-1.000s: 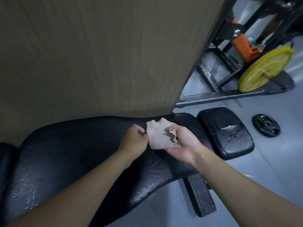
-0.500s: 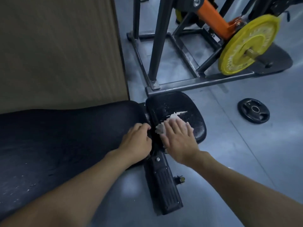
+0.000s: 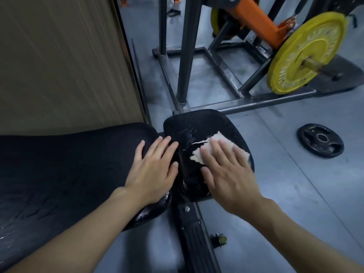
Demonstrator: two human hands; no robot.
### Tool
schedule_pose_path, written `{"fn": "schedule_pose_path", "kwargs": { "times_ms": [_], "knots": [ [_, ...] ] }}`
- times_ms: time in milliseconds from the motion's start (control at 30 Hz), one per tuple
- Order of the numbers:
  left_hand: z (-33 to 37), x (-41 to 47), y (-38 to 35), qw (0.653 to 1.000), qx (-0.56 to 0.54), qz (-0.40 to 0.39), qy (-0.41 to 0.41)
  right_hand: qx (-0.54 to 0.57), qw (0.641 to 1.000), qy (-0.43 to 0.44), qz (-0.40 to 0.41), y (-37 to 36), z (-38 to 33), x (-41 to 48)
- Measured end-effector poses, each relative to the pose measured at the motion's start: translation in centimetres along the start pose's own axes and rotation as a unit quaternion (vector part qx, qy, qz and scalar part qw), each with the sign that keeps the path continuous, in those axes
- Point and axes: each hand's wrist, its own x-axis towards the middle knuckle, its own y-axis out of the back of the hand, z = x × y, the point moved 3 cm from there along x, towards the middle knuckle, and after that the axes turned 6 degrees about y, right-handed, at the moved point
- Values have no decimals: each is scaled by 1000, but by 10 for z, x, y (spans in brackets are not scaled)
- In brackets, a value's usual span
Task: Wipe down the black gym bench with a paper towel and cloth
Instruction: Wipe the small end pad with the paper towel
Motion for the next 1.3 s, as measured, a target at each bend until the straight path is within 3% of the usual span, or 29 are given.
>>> {"fn": "schedule_pose_path", "kwargs": {
  "times_ms": [167,267,367,433,633,867,1100,1300],
  "knots": [
    [-2,3,-5,1000,-15,13,-6,-1,994,-108,12,-6,7,0],
    [-4,3,-9,999,-42,25,-10,-3,998,-41,50,-14,-24,10],
    [-8,6,-11,998,-55,35,-8,0,999,43,28,-8,-34,15],
    [-11,8,-14,998,-50,36,3,-2,999,51,10,-8,-17,17],
    [-9,9,-9,998,-56,-5,-8,-6,994,-99,-42,-7,20,35],
    [-15,16,-13,999,-51,-3,-16,12,997,63,-45,-2,-35,55],
    [-15,10,-11,997,-71,-7,-22,21,992,-105,-67,-1,27,77],
    [-16,11,-14,998,-57,4,-12,20,996,31,-76,-4,-30,87]
  ]
}}
